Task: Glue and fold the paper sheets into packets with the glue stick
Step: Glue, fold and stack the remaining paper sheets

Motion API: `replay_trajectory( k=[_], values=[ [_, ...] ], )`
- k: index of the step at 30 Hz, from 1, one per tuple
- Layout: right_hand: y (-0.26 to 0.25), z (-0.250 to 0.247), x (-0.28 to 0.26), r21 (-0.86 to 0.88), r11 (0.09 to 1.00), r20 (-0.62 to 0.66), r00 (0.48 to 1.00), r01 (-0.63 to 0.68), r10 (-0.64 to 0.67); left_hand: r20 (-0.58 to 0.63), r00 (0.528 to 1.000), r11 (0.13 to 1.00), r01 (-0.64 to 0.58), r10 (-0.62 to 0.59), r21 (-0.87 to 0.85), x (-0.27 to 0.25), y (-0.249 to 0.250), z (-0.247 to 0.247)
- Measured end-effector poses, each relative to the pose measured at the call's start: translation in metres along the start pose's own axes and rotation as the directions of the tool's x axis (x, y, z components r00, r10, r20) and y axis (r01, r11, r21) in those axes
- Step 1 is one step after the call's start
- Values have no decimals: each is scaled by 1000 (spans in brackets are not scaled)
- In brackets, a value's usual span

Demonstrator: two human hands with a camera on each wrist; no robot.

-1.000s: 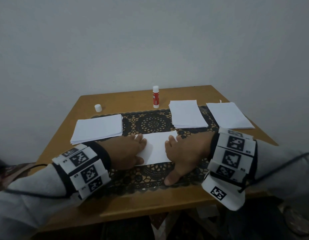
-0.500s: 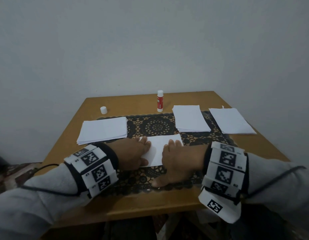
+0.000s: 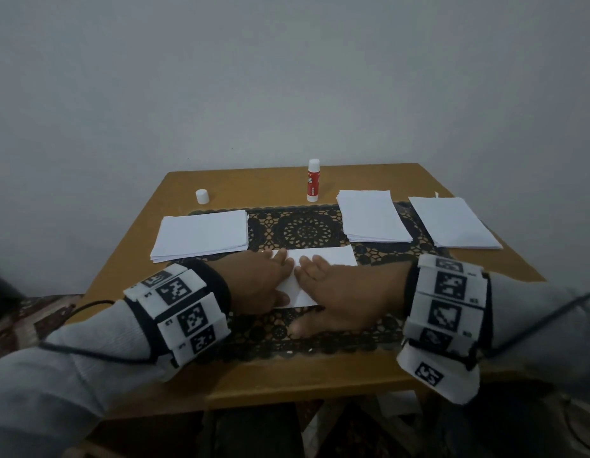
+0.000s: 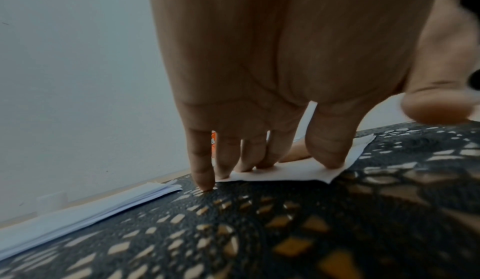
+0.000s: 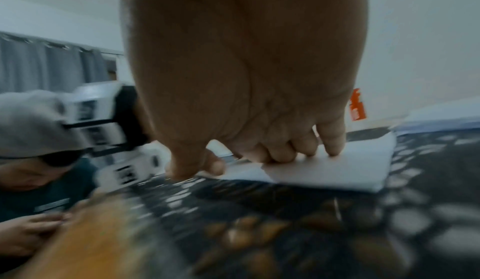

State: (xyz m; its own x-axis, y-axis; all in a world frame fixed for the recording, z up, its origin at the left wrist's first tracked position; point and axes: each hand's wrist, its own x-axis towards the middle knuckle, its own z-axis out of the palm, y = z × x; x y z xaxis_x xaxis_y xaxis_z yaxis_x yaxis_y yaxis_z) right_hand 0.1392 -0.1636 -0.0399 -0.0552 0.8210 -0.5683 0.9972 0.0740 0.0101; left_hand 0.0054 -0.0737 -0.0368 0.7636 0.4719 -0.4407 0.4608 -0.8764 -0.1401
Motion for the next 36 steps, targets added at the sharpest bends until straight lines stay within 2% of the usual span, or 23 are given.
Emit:
replay_trajectory(
  k=[4, 10, 14, 19, 21, 23, 25, 27, 29, 33, 36],
  values=[
    [6, -14, 9, 32, 997, -53, 996, -69, 70, -2, 1000, 1000, 15, -15, -1, 0, 1, -1],
    [-1, -2, 4, 13, 1000, -14, 1000, -11, 11, -6, 1000, 1000, 21, -21, -20, 1, 2, -1],
    [13, -9, 8, 39, 995, -54, 994, -89, 92, 5, 1000, 1000, 26, -26, -11, -1, 2, -1],
    [0, 12, -17, -54, 999, -2, 1000, 7, -7, 6, 1000, 1000, 22, -22, -16, 1, 2, -1],
    [7, 10, -20, -38, 998, -73, 997, -39, 37, 13, 1000, 1000, 24, -24, -19, 3, 2, -1],
    [17, 4, -19, -38, 992, -231, 967, -119, 107, 26, 999, 999, 31, -31, -19, 3, 1, -1],
    [18, 5, -21, -68, 992, -315, 946, -107, 80, 35, 999, 999, 33, -32, -19, 3, 2, -2],
    [11, 11, -24, -88, 996, -301, 953, -7, -20, 38, 999, 999, 30, -29, -22, 3, 2, -1],
    [9, 14, -26, -120, 992, -267, 961, 33, -64, 31, 999, 999, 26, -26, -24, 3, 2, -1],
    [30, 1, -16, -64, 994, -321, 945, -84, 59, 26, 999, 999, 28, -27, -18, 2, 2, -2],
    [26, 0, -14, -64, 997, -292, 956, -49, 28, 32, 999, 999, 25, -24, -22, 3, 2, -2]
  ],
)
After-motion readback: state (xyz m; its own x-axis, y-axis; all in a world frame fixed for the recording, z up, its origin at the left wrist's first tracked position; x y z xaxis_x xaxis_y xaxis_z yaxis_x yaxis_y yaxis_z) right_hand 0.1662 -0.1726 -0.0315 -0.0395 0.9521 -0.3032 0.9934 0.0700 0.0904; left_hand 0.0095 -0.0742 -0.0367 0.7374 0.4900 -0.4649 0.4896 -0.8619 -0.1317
